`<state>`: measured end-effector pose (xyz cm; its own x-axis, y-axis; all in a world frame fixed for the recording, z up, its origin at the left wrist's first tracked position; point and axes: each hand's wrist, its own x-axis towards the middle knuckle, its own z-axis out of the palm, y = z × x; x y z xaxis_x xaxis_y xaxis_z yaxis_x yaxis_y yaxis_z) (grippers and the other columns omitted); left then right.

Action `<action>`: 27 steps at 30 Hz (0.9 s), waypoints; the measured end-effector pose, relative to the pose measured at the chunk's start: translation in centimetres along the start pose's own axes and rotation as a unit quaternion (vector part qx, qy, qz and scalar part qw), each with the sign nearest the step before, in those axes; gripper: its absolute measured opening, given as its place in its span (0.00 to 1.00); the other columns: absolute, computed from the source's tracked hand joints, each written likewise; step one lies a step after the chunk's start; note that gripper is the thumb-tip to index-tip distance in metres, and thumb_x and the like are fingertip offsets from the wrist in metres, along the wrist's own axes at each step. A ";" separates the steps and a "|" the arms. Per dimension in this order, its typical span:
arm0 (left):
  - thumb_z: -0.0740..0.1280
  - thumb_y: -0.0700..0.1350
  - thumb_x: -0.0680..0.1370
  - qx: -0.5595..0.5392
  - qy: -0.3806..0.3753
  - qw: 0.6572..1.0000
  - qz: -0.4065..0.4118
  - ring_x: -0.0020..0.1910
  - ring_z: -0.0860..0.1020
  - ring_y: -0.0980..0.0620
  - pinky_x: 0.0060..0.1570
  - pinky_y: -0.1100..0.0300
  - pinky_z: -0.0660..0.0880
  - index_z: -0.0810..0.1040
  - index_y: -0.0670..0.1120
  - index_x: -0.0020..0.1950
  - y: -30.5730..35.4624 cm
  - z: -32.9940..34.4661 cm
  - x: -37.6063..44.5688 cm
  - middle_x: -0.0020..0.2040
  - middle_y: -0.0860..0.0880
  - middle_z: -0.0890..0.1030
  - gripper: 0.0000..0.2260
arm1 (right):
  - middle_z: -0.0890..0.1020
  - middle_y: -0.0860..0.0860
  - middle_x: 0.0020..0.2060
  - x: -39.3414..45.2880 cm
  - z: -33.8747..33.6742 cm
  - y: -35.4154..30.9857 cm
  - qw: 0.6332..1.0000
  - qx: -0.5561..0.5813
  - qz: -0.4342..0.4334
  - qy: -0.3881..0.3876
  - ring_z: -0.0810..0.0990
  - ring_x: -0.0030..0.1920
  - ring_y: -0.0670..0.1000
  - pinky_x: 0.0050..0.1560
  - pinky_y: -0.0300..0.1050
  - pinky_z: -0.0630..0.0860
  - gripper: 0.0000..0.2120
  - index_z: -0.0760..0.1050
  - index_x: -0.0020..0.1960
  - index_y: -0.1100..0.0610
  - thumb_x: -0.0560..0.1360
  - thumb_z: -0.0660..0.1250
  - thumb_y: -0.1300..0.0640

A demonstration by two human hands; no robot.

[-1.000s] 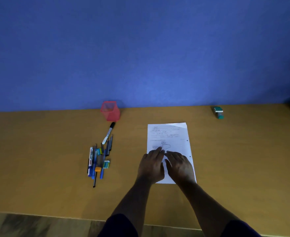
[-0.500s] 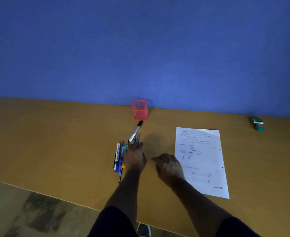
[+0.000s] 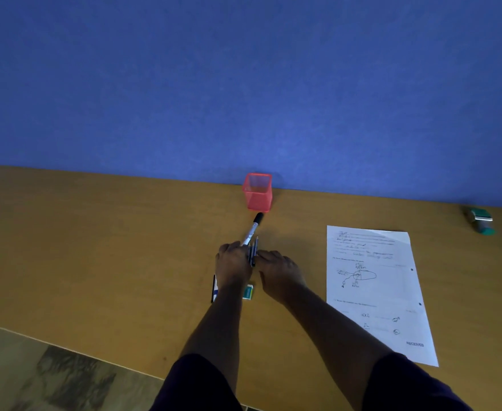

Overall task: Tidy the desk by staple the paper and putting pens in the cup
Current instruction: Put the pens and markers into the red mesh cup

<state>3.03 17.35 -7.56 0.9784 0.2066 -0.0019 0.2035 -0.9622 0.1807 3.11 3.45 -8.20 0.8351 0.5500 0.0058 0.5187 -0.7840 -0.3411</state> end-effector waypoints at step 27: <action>0.60 0.61 0.80 -0.055 -0.039 0.993 -0.099 0.53 0.80 0.43 0.50 0.52 0.75 0.81 0.41 0.55 1.0 1.3 2.3 0.51 0.43 0.83 0.24 | 0.79 0.56 0.50 3.8 1.7 1.3 0.984 0.058 0.167 0.033 0.82 0.49 0.56 0.45 0.48 0.78 0.14 0.77 0.55 0.59 0.81 0.59 0.50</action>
<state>5.55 16.69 -8.64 0.9206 0.3706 -0.1231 0.3904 -0.8783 0.2758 6.64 5.06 -10.22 0.9676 0.2439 -0.0659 0.1915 -0.8780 -0.4386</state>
